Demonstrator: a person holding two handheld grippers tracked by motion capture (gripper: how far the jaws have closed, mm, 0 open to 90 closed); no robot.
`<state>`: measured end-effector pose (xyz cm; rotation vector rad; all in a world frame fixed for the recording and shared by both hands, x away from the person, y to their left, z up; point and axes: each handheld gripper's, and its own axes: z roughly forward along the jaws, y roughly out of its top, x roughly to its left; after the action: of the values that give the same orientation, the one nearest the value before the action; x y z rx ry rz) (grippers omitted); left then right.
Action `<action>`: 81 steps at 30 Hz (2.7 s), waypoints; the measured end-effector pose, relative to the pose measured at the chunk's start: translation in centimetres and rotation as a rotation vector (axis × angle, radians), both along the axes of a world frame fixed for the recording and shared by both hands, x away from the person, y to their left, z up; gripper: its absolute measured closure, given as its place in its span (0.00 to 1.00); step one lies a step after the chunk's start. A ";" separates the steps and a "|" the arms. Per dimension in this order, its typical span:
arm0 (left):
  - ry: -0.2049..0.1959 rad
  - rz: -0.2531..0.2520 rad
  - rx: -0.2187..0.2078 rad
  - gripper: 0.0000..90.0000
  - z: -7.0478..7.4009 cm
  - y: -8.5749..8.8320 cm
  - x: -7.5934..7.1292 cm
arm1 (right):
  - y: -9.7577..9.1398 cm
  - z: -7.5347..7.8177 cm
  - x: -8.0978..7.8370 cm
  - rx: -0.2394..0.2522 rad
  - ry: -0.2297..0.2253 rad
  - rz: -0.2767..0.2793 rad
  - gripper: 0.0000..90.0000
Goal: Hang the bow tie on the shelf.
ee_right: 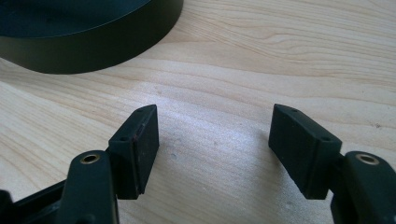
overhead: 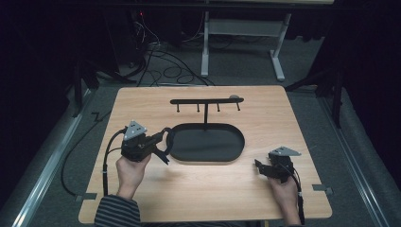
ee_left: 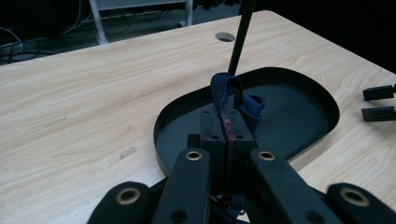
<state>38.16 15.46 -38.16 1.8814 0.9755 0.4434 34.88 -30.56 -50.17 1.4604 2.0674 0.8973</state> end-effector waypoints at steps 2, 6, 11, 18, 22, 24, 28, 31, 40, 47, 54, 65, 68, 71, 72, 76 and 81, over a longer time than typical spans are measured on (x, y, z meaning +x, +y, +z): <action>-0.002 -0.007 -0.002 0.99 0.2 -0.3 0.3 | 0.0 0.0 0.0 0.003 0.000 0.002 0.39; -0.011 -0.029 0.005 0.99 0.9 -1.2 0.8 | 0.0 0.0 0.0 0.004 0.001 0.003 0.39; -0.011 -0.044 0.005 0.99 1.5 -1.9 1.4 | 0.0 0.0 0.0 0.007 0.000 0.001 0.39; 0.000 -0.056 -0.012 0.99 1.9 -2.4 2.3 | 0.0 0.0 0.0 0.008 0.001 0.003 0.39; -0.008 -0.060 -0.010 0.99 2.3 -2.6 2.5 | 0.0 0.0 0.0 0.008 0.000 0.003 0.39; -0.010 -0.061 -0.017 0.99 2.6 -2.7 2.7 | 0.0 0.0 0.0 0.007 0.000 0.003 0.39; -0.017 -0.060 -0.018 0.99 2.9 -2.9 3.3 | 0.0 0.0 0.0 0.010 0.001 0.003 0.39; -0.021 -0.058 -0.025 0.99 3.2 -3.0 3.7 | 0.0 0.0 0.0 0.010 0.001 0.003 0.39; -0.025 -0.045 -0.022 0.99 3.7 -3.3 5.1 | 0.0 0.0 0.0 0.009 0.001 0.003 0.39; -0.028 -0.024 -0.007 0.99 3.6 -3.3 5.6 | 0.0 0.0 0.0 0.010 0.001 0.003 0.39; -0.019 -0.007 0.000 0.99 3.2 -3.3 6.1 | -0.1 0.0 0.0 0.009 0.002 0.003 0.39; -0.026 0.020 0.037 0.98 2.6 -3.7 6.5 | -0.1 0.0 0.0 0.010 0.001 0.004 0.39; -0.014 0.019 0.040 0.98 2.5 -3.6 6.7 | -0.1 0.0 0.0 0.010 0.001 0.004 0.39; 0.006 0.016 0.038 0.95 2.2 -3.4 6.8 | -0.1 0.0 0.0 0.010 0.002 0.005 0.39; 0.006 0.016 0.038 0.95 2.2 -3.4 6.8 | -0.1 0.0 0.0 0.011 0.001 0.006 0.39; 0.008 0.015 0.044 0.94 2.0 -3.5 6.8 | -0.1 0.0 0.0 0.010 0.002 0.005 0.39; 0.003 0.019 0.039 0.85 2.2 -3.5 6.6 | -0.1 0.0 0.0 0.012 0.001 0.006 0.39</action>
<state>44.80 12.01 -35.93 1.9093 0.9941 0.4736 34.88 -30.62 -50.17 1.4619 2.0719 0.9132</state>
